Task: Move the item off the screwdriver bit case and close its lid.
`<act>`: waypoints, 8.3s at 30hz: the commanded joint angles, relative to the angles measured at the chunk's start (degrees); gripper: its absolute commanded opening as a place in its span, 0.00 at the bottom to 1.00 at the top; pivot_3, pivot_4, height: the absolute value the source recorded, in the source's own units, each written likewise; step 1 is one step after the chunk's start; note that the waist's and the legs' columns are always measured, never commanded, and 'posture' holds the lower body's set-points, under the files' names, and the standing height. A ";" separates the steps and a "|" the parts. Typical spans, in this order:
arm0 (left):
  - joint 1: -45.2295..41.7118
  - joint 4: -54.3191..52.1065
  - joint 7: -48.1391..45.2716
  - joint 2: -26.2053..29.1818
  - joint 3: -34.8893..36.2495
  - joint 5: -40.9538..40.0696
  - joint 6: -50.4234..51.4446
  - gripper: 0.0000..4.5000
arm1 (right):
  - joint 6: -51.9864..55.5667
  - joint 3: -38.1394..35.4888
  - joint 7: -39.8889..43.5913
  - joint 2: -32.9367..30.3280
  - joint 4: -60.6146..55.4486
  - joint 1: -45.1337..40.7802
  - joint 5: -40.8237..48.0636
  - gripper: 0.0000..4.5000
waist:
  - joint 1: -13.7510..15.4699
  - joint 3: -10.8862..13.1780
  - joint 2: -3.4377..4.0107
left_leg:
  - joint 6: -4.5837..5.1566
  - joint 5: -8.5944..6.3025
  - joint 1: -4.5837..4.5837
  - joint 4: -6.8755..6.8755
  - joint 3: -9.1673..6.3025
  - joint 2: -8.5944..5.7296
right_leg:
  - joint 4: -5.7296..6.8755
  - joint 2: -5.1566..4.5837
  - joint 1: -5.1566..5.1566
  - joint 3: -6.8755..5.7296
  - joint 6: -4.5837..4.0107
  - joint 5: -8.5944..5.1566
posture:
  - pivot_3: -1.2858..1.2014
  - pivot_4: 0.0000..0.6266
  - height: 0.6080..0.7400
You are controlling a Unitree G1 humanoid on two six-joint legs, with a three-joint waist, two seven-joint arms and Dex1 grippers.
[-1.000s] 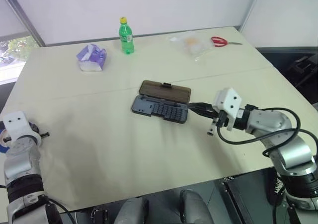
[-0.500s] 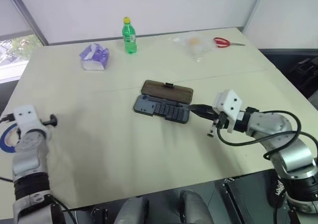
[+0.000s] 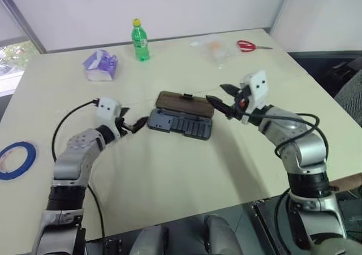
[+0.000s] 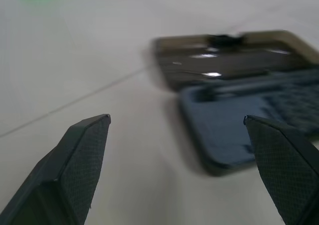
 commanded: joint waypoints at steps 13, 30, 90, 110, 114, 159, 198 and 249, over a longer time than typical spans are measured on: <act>-0.92 -2.18 -5.48 0.19 -2.00 -0.99 -1.39 1.00 | 9.10 2.44 -22.87 12.56 47.60 -31.84 -14.86 0.99 | -0.60 0.02 0.06 | -0.02 0.02 -0.23 0.03 0.00 -0.03 | 0.05 -0.01 -0.20 0.00 -0.02 0.01 | 0.52 0.24 1.00; 2.65 -5.91 -3.14 0.46 -1.60 -0.13 -1.70 1.00 | 2.30 4.57 -19.28 14.27 62.82 -34.61 -20.38 0.79 | -3.10 0.01 0.10 | -0.02 0.02 -0.27 0.01 -0.10 -0.02 | 0.15 -0.01 -0.21 -0.04 -0.02 0.01 | 0.52 0.24 1.00; -6.42 1.75 -2.57 2.87 3.60 -1.71 -1.98 1.00 | 38.06 17.87 4.46 -4.08 -7.30 -7.80 -14.92 0.01 | -1.19 -0.03 0.11 | -0.02 0.01 -0.42 0.16 -0.17 -0.12 | 0.06 -0.09 -0.28 -0.10 0.01 0.02 | 0.52 0.24 1.00; -4.89 -0.65 -4.59 2.68 2.89 -3.86 0.75 1.00 | 35.76 18.41 2.63 -6.09 -7.81 -7.10 -13.21 0.90 | -1.20 -0.03 0.10 | -0.02 0.01 -0.42 0.17 -0.15 -0.13 | 0.05 -0.09 -0.28 -0.10 0.01 0.02 | 0.52 0.24 1.00; -3.47 -4.62 -7.85 3.66 2.88 -7.72 4.89 1.00 | 34.48 16.56 2.52 -6.01 -8.63 -7.13 -12.63 0.99 | -1.21 -0.03 0.10 | -0.02 0.01 -0.43 0.16 -0.15 -0.12 | 0.05 -0.10 -0.29 -0.09 0.01 0.02 | 0.52 0.24 1.00; 10.56 -6.92 -35.82 13.62 -22.54 4.36 -12.06 0.01 | 2.53 19.94 25.07 -10.65 10.64 -15.43 -12.80 1.00 | -0.03 -0.02 0.16 | 0.01 0.01 -0.25 0.18 0.01 -0.10 | 0.01 -0.08 -0.11 -0.05 0.00 0.02 | 0.52 0.24 1.00; 9.43 -9.88 -30.80 12.74 -18.21 3.31 -10.37 0.00 | -23.78 26.31 37.81 -0.34 39.47 -18.60 -27.70 0.02 | -0.36 -0.05 0.18 | -0.01 0.01 0.25 0.04 0.00 0.00 | 0.05 0.06 0.20 -0.01 -0.01 0.02 | 0.52 0.24 1.00; 3.81 -8.48 -32.32 14.77 -13.59 -8.75 8.58 0.00 | -9.41 20.10 29.35 -1.72 19.63 -14.84 -27.16 0.43 | -1.23 0.02 0.15 | -0.06 0.04 -0.32 0.09 -0.10 -0.02 | 0.04 0.03 -0.24 -0.05 0.00 0.02 | 0.52 0.24 1.00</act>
